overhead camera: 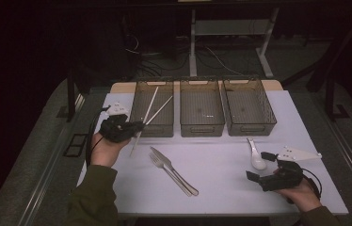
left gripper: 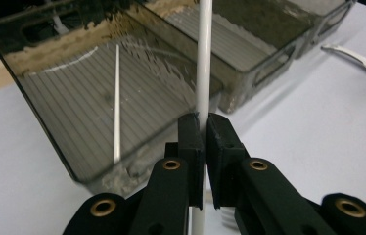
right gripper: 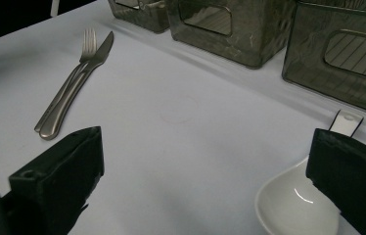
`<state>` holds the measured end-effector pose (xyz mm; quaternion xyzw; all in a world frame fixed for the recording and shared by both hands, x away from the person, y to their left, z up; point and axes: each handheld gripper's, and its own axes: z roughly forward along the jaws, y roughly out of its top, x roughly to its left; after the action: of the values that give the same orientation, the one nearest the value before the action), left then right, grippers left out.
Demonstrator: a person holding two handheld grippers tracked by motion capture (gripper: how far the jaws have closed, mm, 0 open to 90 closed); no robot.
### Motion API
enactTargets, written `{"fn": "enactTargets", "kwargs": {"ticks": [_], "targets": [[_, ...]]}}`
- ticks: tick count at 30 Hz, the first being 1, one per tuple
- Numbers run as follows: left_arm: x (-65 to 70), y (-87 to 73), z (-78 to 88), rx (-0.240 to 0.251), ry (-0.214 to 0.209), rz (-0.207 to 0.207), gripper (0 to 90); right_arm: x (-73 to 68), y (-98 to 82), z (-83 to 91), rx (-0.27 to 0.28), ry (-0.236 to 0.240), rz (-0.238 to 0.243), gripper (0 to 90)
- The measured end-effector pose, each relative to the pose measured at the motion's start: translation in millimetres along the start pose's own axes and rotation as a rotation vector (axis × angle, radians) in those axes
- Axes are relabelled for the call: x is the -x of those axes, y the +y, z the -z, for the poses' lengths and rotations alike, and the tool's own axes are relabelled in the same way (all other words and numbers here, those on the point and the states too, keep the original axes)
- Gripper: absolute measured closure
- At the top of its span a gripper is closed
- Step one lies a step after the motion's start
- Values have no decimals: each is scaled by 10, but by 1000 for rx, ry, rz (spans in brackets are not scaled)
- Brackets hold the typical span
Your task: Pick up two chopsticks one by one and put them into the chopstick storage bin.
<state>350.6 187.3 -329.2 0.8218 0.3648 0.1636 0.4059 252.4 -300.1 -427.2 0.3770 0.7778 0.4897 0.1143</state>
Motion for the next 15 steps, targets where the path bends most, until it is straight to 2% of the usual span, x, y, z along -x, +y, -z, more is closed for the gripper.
{"fn": "enactTargets", "kwargs": {"ticks": [9,15], "targets": [[-153,505,-88,28,15,-22,849,6,0,6,1,4,-3,8],[-316,743,-311,30,53,-24,849,4,1,8,6,7,-4,8]]}}
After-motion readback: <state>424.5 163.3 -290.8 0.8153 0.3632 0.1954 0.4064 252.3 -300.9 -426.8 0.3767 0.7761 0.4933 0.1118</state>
